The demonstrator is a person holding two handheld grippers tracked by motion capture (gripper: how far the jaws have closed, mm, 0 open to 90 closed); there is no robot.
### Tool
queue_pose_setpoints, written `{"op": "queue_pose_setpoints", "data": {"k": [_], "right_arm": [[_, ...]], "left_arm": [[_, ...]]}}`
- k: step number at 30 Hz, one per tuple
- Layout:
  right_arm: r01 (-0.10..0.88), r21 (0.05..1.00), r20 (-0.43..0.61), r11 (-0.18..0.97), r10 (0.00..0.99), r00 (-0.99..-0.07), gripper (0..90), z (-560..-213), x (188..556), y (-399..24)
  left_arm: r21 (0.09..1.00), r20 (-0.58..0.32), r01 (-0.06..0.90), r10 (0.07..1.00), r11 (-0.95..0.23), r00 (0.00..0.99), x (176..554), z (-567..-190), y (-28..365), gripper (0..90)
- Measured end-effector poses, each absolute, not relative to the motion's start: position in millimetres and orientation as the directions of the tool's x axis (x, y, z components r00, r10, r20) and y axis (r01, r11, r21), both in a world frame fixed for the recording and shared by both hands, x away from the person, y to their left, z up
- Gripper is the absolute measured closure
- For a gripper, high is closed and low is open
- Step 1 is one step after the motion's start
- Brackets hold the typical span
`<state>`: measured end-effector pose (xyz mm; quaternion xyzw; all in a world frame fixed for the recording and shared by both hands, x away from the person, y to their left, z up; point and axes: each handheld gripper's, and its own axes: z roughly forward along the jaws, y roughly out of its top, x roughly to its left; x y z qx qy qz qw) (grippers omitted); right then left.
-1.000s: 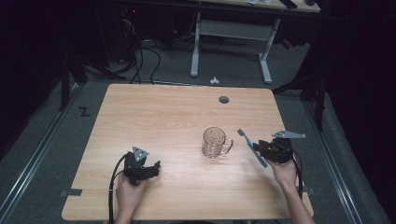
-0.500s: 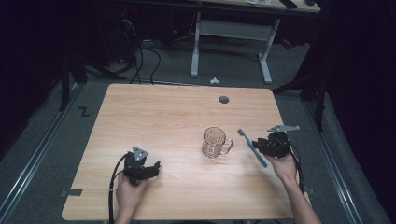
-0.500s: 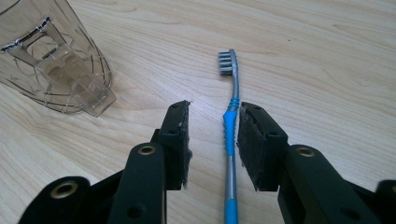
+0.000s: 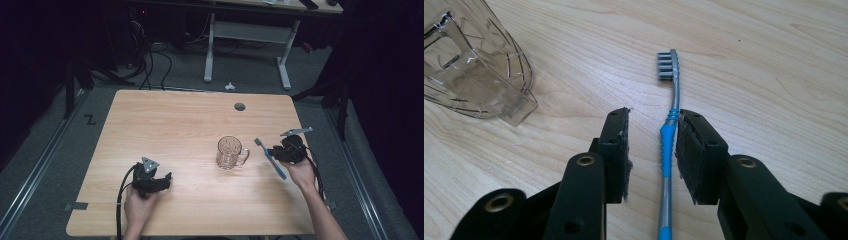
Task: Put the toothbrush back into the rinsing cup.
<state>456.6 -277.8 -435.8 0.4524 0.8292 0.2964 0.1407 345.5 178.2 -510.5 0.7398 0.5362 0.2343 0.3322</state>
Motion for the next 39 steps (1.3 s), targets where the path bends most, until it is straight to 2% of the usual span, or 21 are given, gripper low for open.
{"op": "queue_pose_setpoints", "data": {"k": [25, 39], "right_arm": [[0.768, 0.404, -0.001, 0.497, 0.840, -0.543, 66.3, -449, 499, -255], [0.777, 0.347, -0.041, 0.526, 0.836, -0.547, 70.1, -458, 507, -244]], "left_arm": [[0.743, -0.010, 0.637, 0.949, -0.205, 0.316, 345, -511, 178, 22.1], [0.743, -0.010, 0.637, 0.948, -0.206, 0.318, 345, -510, 178, 22.1]]}}
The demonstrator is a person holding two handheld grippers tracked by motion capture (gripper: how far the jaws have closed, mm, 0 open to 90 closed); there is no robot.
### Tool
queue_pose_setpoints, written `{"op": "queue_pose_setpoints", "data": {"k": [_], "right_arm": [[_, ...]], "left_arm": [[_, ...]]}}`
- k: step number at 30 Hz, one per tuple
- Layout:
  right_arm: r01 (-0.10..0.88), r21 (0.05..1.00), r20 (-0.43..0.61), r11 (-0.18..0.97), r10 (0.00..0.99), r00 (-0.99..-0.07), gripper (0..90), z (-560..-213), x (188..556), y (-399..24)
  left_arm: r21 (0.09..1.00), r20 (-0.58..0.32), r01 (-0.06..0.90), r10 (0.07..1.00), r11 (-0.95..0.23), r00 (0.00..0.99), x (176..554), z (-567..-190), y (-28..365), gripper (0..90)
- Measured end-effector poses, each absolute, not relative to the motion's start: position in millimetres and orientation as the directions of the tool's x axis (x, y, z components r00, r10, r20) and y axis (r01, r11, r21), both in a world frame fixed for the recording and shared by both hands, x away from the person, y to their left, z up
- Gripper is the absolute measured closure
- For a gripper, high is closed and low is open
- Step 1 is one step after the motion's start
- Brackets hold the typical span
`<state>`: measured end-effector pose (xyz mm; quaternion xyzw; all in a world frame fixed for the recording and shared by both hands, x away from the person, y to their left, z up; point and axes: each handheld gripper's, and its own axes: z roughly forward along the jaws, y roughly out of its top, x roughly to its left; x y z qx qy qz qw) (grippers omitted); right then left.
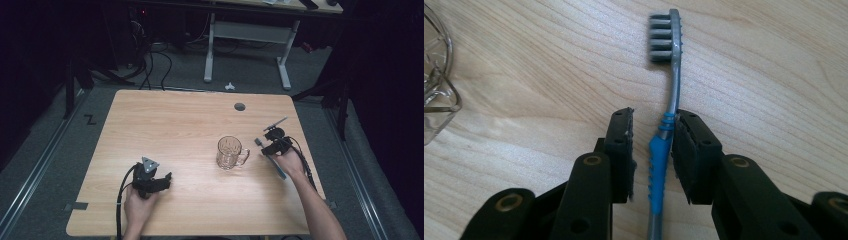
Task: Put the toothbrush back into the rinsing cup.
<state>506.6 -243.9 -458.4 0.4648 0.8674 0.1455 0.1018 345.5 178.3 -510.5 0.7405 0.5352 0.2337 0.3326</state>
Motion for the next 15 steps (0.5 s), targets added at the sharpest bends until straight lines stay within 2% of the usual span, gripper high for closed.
{"op": "queue_pose_setpoints", "data": {"k": [15], "right_arm": [[0.803, 0.310, -0.021, 0.508, 0.849, -0.529, 76.1, -465.1, 511.0, -246.0]], "left_arm": [[0.743, -0.010, 0.637, 0.948, -0.206, 0.318, 345.4, -510.5, 178.3, 22.1]]}}
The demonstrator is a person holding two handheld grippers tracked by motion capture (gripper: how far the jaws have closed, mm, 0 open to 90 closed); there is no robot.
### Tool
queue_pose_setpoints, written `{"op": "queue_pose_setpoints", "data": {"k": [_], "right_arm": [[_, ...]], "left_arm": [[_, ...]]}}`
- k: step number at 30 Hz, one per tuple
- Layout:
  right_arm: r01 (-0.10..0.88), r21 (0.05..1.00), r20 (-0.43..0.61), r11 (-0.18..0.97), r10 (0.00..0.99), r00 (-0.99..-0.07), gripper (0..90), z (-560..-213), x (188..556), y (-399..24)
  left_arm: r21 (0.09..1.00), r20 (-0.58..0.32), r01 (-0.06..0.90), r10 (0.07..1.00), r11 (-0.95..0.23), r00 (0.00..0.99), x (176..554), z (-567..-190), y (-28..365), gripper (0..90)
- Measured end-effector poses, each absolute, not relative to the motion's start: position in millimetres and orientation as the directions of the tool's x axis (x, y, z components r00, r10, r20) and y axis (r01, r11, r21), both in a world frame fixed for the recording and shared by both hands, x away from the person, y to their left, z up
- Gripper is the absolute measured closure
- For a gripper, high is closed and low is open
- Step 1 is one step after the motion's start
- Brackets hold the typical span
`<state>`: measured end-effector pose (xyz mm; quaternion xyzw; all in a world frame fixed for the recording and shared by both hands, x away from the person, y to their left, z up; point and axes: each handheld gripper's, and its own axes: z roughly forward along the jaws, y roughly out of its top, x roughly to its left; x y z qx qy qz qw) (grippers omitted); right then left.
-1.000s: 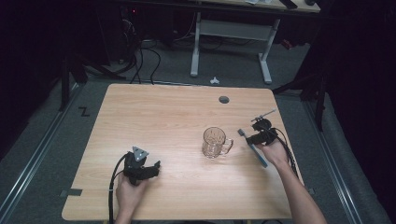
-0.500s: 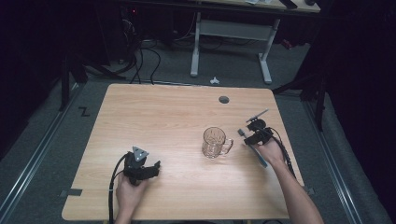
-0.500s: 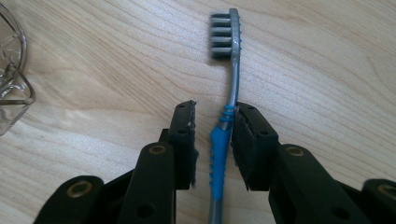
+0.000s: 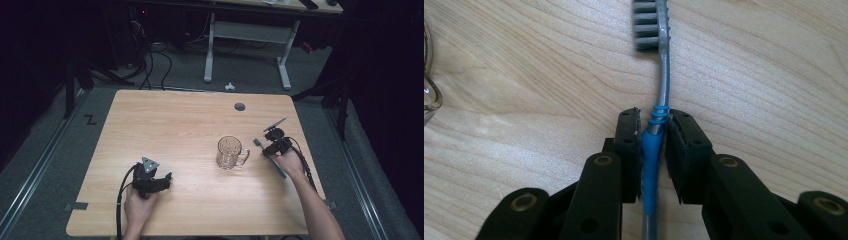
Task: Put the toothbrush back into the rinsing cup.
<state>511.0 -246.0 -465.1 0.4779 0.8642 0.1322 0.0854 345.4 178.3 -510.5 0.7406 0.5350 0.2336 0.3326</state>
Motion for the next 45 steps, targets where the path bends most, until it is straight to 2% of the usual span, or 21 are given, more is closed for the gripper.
{"op": "queue_pose_setpoints", "data": {"k": [22, 45], "right_arm": [[0.795, 0.333, -0.021, 0.506, 0.847, -0.531, 79.2, -466, 509, -246], [0.745, 0.424, 0.008, 0.515, 0.821, -0.571, 79.5, -442, 491, -243]], "left_arm": [[0.742, -0.010, 0.637, 0.948, -0.207, 0.319, 345, -510, 178, 22.1], [0.742, -0.009, 0.637, 0.948, -0.208, 0.319, 345, -510, 178, 22.0]]}}
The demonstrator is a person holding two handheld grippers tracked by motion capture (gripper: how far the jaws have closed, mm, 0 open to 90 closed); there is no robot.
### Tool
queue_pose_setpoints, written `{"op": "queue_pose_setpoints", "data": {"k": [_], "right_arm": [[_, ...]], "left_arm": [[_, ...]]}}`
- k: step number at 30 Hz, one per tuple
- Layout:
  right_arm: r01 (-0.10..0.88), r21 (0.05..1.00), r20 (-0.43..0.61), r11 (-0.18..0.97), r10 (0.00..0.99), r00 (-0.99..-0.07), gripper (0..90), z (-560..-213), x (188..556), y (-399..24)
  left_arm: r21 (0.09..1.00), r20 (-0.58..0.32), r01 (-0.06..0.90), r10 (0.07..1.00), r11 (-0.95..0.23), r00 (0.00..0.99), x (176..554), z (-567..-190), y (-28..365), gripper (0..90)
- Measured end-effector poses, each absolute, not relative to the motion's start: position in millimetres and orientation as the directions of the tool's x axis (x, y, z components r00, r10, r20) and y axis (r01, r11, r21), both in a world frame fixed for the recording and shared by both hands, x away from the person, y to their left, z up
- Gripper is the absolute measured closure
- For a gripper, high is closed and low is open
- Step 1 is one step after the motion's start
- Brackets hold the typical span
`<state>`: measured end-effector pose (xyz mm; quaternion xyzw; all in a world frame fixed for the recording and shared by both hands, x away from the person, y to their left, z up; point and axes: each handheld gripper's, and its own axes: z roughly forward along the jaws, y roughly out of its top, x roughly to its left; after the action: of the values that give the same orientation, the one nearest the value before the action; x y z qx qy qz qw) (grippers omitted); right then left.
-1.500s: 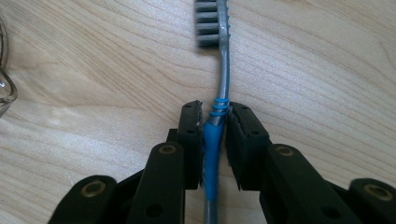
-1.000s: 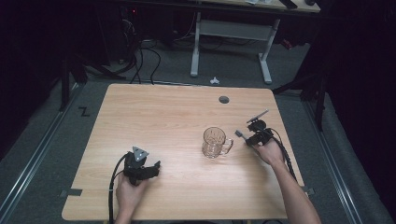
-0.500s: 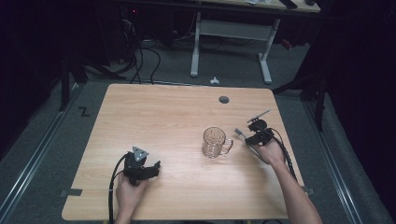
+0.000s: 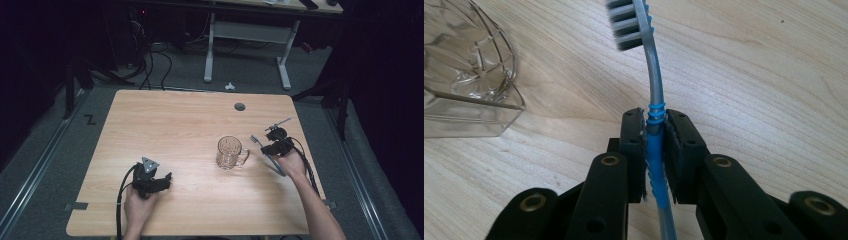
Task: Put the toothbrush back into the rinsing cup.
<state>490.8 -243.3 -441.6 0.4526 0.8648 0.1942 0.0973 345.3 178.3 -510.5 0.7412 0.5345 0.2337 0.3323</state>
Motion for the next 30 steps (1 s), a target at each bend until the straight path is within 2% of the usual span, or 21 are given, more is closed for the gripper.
{"op": "queue_pose_setpoints", "data": {"k": [30], "right_arm": [[0.669, 0.585, 0.079, 0.458, 0.789, -0.609, 80.0, -417, 464, -260]], "left_arm": [[0.743, -0.009, 0.637, 0.948, -0.206, 0.318, 345, -511, 178, 22.1]]}}
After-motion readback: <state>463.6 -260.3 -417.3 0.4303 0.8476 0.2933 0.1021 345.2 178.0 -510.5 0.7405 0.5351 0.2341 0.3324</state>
